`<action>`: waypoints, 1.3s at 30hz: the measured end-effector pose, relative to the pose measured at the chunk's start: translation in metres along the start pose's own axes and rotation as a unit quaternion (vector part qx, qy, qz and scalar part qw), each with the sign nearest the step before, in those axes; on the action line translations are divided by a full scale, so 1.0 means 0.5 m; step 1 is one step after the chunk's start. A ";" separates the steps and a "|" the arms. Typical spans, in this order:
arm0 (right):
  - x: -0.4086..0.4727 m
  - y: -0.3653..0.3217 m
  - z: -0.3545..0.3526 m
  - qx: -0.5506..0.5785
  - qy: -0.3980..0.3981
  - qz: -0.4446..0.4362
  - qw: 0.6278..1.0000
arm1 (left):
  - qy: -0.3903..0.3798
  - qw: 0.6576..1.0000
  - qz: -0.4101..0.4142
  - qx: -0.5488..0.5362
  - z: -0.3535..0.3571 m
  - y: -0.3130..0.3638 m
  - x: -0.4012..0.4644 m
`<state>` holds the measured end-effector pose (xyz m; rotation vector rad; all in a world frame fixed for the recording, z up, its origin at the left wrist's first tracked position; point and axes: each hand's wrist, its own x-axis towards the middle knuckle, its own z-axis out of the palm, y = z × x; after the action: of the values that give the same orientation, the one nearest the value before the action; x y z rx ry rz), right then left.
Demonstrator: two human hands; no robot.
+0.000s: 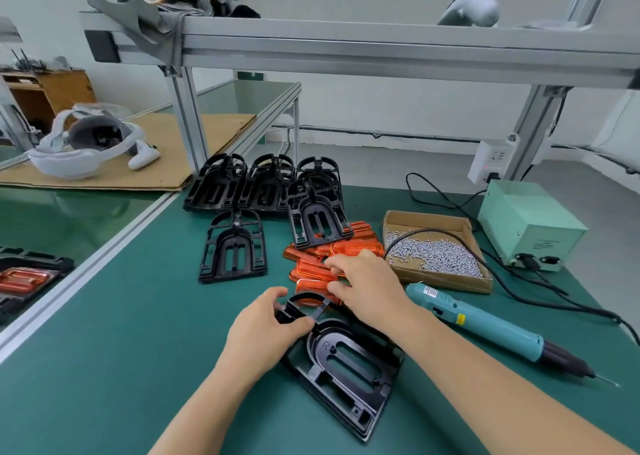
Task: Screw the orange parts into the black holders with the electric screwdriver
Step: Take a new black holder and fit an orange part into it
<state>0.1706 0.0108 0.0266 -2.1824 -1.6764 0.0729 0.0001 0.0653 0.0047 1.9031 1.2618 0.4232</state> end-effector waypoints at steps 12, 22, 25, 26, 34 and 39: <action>0.033 -0.003 0.007 -0.100 -0.061 -0.002 0.993 | 0.107 0.994 -0.002 -0.015 -0.010 -0.026 0.008; -0.044 0.040 -0.047 0.297 0.044 0.090 0.950 | 0.159 0.964 -0.062 -0.202 0.005 -0.037 0.044; -0.097 0.051 -0.054 0.333 0.072 0.098 0.935 | 0.167 0.943 -0.081 -0.277 0.021 -0.024 0.048; -0.115 0.052 -0.055 0.338 0.076 0.095 0.933 | 0.171 0.938 -0.084 -0.289 0.026 -0.022 0.046; -0.218 0.056 -0.059 0.272 0.093 0.049 0.956 | 0.084 0.955 -0.091 -0.271 0.013 -0.013 0.040; -0.231 0.055 -0.065 0.243 0.119 0.035 0.962 | 0.095 0.944 -0.106 -0.296 0.028 0.001 0.033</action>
<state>0.1718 -0.1124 0.0255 -1.7970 -1.2845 0.2099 0.0170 0.0739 -0.0062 1.2286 1.2650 0.7868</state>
